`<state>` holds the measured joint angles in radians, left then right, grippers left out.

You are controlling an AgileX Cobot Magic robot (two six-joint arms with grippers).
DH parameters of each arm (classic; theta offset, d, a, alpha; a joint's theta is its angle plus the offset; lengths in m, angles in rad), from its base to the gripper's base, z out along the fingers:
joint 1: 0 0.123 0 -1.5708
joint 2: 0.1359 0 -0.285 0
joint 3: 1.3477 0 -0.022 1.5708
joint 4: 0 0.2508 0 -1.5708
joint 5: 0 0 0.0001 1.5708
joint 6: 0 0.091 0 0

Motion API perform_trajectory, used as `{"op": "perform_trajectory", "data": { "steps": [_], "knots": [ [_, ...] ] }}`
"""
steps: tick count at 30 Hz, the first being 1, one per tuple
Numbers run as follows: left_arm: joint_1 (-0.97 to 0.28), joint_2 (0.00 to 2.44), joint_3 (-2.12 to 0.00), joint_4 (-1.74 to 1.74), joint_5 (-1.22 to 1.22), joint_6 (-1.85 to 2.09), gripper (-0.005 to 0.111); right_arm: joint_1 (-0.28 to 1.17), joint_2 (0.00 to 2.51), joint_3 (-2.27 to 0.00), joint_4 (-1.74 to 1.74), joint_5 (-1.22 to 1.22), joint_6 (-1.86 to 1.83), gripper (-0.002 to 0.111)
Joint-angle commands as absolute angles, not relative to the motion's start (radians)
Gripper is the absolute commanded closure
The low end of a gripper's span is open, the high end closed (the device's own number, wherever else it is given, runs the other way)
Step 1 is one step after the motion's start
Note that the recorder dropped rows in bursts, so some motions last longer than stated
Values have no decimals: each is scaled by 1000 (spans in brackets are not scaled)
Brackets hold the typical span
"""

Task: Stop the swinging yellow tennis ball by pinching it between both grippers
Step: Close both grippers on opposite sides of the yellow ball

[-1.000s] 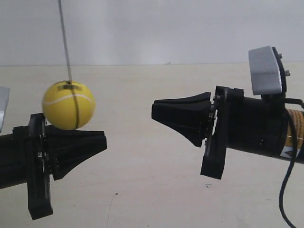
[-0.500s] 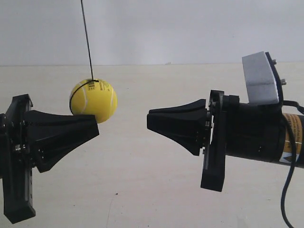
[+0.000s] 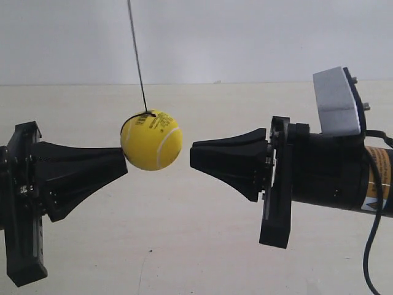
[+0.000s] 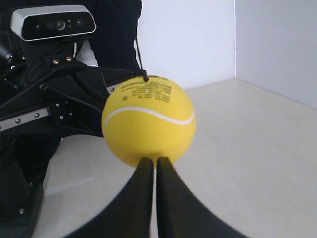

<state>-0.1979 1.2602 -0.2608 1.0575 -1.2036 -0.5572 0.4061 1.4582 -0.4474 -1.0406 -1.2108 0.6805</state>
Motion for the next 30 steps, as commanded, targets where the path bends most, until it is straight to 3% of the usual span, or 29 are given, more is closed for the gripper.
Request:
{"op": "perform_trajectory", "data": {
  "steps": [1,30],
  "knots": [
    [-207,1253,-261,1063,-1195,-560,102,406,1452,-452,-1045,-1221,671,108],
    [-207,1253,-254,1006,-1177,-542,102,406,1452,-452,-1027,-1221,656,108]
  ]
}}
